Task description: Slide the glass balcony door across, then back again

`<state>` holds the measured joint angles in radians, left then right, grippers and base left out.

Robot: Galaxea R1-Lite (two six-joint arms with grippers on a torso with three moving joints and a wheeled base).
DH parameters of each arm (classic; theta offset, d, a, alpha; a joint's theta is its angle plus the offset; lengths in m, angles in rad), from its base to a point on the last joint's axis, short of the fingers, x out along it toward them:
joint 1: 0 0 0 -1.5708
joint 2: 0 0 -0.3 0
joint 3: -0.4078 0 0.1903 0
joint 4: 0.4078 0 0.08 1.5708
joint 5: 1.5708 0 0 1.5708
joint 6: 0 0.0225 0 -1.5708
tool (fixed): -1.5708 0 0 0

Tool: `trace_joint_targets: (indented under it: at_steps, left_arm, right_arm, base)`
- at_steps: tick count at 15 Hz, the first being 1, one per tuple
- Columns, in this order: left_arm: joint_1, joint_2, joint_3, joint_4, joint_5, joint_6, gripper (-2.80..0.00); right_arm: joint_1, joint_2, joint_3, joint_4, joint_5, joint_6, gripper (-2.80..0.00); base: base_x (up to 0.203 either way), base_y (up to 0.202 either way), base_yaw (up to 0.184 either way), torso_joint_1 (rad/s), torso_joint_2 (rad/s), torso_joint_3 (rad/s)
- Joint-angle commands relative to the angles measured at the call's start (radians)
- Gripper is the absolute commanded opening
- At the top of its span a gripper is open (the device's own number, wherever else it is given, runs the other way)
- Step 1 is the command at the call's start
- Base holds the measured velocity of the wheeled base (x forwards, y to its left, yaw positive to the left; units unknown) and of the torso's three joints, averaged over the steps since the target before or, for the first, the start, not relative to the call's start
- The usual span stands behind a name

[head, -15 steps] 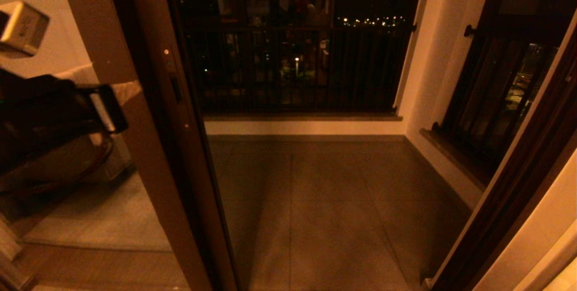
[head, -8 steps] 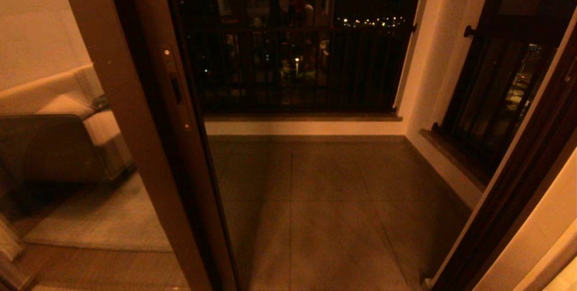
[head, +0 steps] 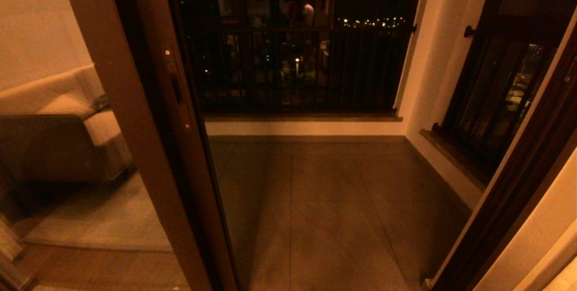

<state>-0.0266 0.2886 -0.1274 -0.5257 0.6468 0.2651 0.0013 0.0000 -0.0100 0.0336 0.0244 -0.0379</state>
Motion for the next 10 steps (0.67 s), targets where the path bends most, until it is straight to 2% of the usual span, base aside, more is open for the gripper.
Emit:
trace_joint_targets:
  at_steps: [1,3,5,7,8,10]
  left_arm:
    - [0.075,-0.045,0.002,0.043,-0.051,0.007,-2.8]
    - [0.052,-0.15,0.06,0.087,-0.198,0.012,-2.8]
    - [0.036,-0.274,0.126,0.208,-0.409,0.008,-2.8]
    - [0.028,-0.289,0.152,0.355,-0.658,-0.06,-2.8]
    - [0.026,-0.288,0.159,0.43,-0.718,-0.088,-2.8]
    - [0.025,-0.287,0.155,0.464,-0.711,-0.119,-2.8]
  right_arm:
    - [0.0,0.002,-0.001,0.0,0.002,0.0,-2.8]
    - [0.0,0.002,0.001,0.0,0.0,0.0,-2.8]
    - [0.0,0.002,-0.001,0.0,0.0,0.0,-2.8]
    - [0.0,0.002,-0.001,0.0,0.0,0.001,-2.8]
    - [0.0,0.002,-0.001,0.0,0.0,0.0,-2.8]
    - [0.0,0.002,0.001,0.0,0.0,0.0,-2.8]
  base:
    - [0.0,0.0,0.0,0.0,0.0,0.0]
    - [0.0,0.0,0.0,0.0,0.0,0.0]
    - [0.0,0.0,0.0,0.0,0.0,0.0]
    - [0.0,0.0,0.0,0.0,0.0,0.0]
    - [0.0,0.0,0.0,0.0,0.0,0.0]
    - [0.0,0.0,0.0,0.0,0.0,0.0]
